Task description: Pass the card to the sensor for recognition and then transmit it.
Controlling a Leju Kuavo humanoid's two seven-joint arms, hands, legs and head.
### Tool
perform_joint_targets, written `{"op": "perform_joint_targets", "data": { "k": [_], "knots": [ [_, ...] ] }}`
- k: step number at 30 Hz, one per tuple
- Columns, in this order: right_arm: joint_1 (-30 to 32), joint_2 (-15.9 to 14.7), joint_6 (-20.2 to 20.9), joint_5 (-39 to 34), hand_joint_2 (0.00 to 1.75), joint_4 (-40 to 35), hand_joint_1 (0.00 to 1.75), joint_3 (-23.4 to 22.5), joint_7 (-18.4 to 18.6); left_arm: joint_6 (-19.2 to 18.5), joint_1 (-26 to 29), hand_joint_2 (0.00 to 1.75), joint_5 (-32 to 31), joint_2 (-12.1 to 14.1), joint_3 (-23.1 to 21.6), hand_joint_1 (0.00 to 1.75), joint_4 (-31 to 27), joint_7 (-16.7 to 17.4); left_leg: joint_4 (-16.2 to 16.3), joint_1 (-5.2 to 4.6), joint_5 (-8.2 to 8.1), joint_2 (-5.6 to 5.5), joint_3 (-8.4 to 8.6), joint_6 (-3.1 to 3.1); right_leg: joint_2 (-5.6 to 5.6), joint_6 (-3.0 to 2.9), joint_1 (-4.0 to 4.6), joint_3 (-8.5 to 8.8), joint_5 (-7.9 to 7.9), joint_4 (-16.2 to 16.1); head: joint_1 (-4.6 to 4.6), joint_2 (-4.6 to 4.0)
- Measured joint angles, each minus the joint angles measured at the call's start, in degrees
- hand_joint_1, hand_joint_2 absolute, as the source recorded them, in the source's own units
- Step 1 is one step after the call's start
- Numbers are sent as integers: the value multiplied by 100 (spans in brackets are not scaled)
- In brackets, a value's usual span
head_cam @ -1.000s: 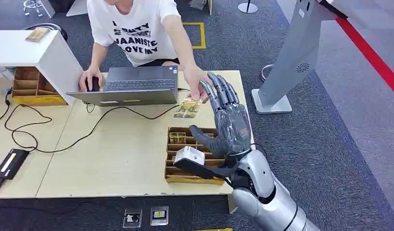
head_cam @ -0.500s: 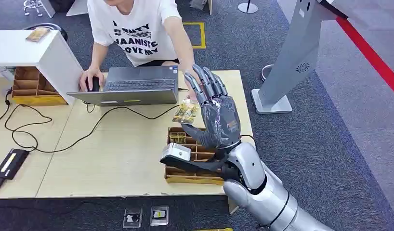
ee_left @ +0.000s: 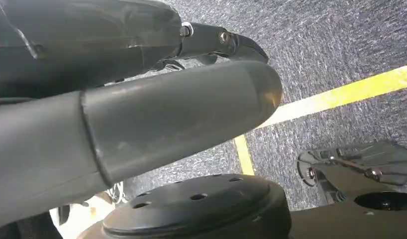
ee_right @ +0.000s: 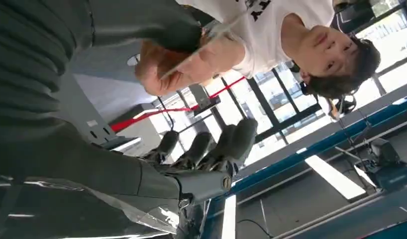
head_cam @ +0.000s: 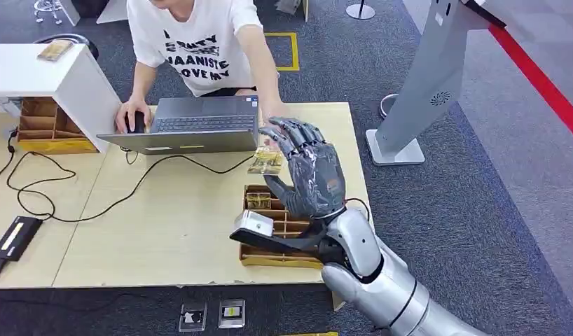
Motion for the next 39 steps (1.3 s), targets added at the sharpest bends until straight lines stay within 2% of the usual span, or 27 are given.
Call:
{"op": "perform_joint_targets", "data": {
  "k": [3, 28, 39],
  "knots": [
    [-1, 0, -24, -17, 175, 4, 175, 11, 0, 0, 0, 0, 2, 0, 0, 0, 0, 0, 0, 0, 0, 0, 0, 0, 0, 0, 0, 0, 0, 0, 0, 0],
    [-31, 61, -138, -151, 175, 125, 175, 105, -87, 41, 5, 0, 79, 2, 0, 0, 0, 0, 0, 0, 0, 0, 0, 0, 0, 0, 0, 0, 0, 0, 0, 0],
    [-25, 70, -457, -678, 175, 212, 175, 72, -114, 66, 26, 0, 179, 2, 0, 0, 0, -2, 0, 0, 0, 0, 1, 0, 0, 0, 0, -2, 0, 0, 0, 0]
  ]
}}
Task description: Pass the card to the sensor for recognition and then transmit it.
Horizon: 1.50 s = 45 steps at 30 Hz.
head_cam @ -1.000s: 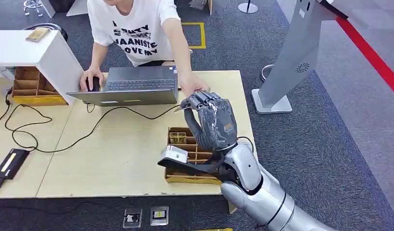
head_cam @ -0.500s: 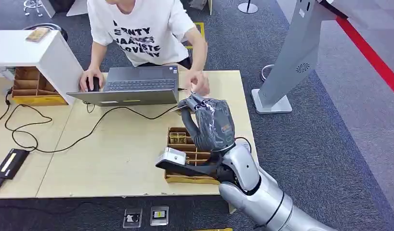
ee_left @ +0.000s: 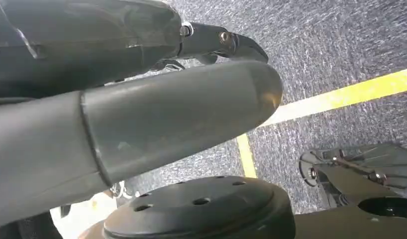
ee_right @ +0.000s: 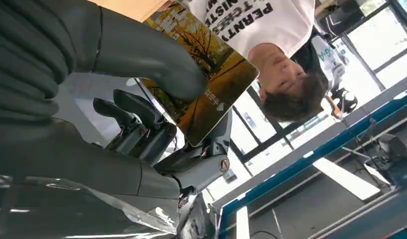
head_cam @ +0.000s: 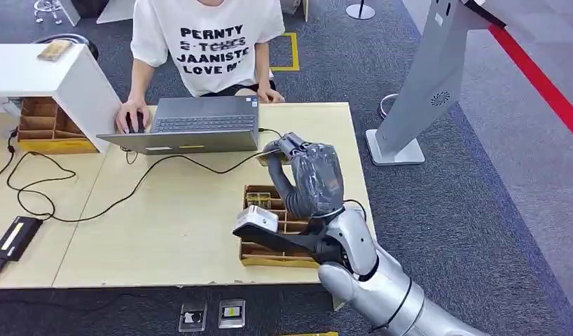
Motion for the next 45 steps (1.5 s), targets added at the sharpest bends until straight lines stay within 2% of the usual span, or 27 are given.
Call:
{"op": "perform_joint_targets", "data": {
  "k": [8, 14, 18, 28, 34, 36, 45],
  "knots": [
    [250, -74, -122, 136, 175, -7, 175, -431, 197, 7, 29, 0, 76, 4, 0, 0, 0, 2, 0, 0, 0, 1, 2, 0, 1, 0, 0, -1, 0, -1, 0, 0],
    [633, -319, -135, 420, 175, -311, 175, -857, 695, -7, 39, 0, 61, 9, 0, 0, 0, 2, 1, 0, 0, 1, 3, 0, 1, 0, 0, -1, 0, -1, 0, 0],
    [899, -511, -85, 520, 175, -551, 175, -1128, 903, -13, 41, 0, 42, 15, -2, 0, 0, 0, 1, -1, -1, 2, 3, 0, 2, 0, -1, -2, 0, -2, 0, 0],
    [1438, -981, 592, 936, 175, -1182, 175, -1667, 1379, -44, 42, 0, -4, 24, -2, 0, 0, -15, 1, 0, -1, 4, 3, 0, 2, 0, -1, -1, 0, -2, 0, 0],
    [1552, -1174, 1207, 898, 175, -1445, 175, -1788, 1565, -46, 43, 0, 42, 33, -2, 0, 0, -15, 0, 0, -1, 3, 2, 0, 2, 0, -1, -1, 0, -2, 0, 0],
    [1557, -1233, 1413, 815, 175, -1500, 175, -1788, 1596, -46, 43, 0, 55, 37, -2, 0, 0, -15, 0, 0, -1, 3, 2, 0, 2, 0, -1, -1, 0, -2, 0, 0],
    [1553, -1318, 1876, 531, 175, -1565, 175, -1731, 1486, -50, 42, 0, 61, 42, 0, 0, 2, -15, 0, 0, -1, 3, -1, 0, 0, 0, -1, 0, 0, -1, -2, 0]
  ]
}}
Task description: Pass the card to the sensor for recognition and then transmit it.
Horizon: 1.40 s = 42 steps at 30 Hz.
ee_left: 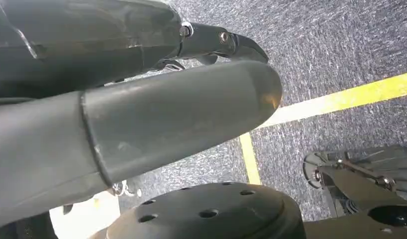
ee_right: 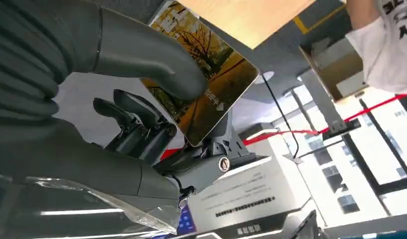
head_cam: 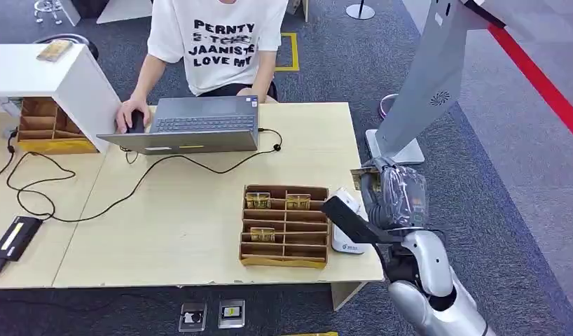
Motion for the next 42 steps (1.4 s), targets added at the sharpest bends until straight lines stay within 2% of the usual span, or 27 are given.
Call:
{"op": "perform_joint_targets", "data": {
  "k": [7, 21, 33, 42],
  "knots": [
    [-30, -2, 243, -155, 175, 31, 175, 109, -20, -18, -1, 0, -20, 0, 0, 0, 0, -13, 0, 0, 0, 0, 0, 0, 0, 0, 0, 0, 0, 0, 2, 0],
    [-28, -149, 701, -343, 175, 149, 175, 256, 168, -79, -2, 0, -192, 7, -4, 0, 0, -20, 0, 0, 0, 0, 0, 0, 0, 0, 0, -1, 0, 0, 4, 0],
    [-26, -404, 758, -619, 175, 304, 175, 225, 332, -83, -3, 0, -243, 24, -4, 0, 0, -20, 0, 0, 0, 0, 0, 0, 0, 0, -1, -1, 0, -1, 0, 0],
    [3, -542, 913, -1435, 175, 599, 175, 116, 322, -96, -3, 0, -282, 28, -4, 0, 0, -20, 0, 0, 0, 0, 0, 0, 0, 0, 0, -1, 0, -1, 2, 0]
  ]
}}
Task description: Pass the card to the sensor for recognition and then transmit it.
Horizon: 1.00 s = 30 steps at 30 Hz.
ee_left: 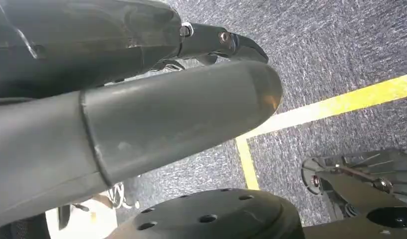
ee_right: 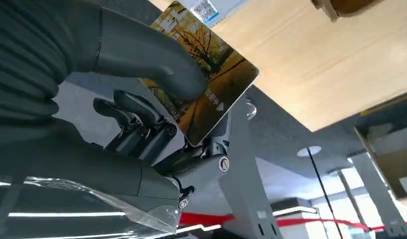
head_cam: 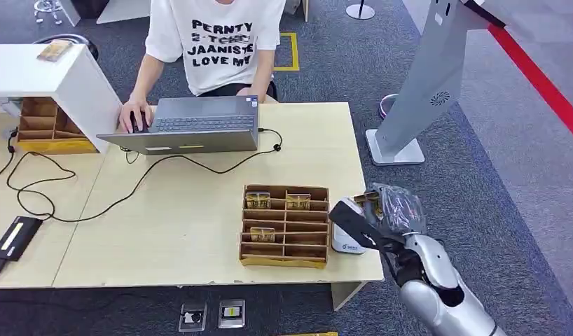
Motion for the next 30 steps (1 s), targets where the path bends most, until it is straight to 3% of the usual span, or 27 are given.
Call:
{"op": "perform_joint_targets", "data": {
  "k": [6, 30],
  "knots": [
    [-34, -9, 175, -687, 175, 249, 175, -35, -103, 4, 0, 0, 31, 0, 0, 0, 0, 0, 0, 0, 0, 0, -1, 0, -1, 0, 0, 0, 0, 0, 0, 0],
    [-418, 22, 232, -1601, 175, 999, 175, 39, -319, 2, -1, 0, -81, 2, 0, 0, 0, 0, 0, 0, 0, -1, -3, 0, -2, 0, 0, 0, 0, 0, -2, 0]
  ]
}}
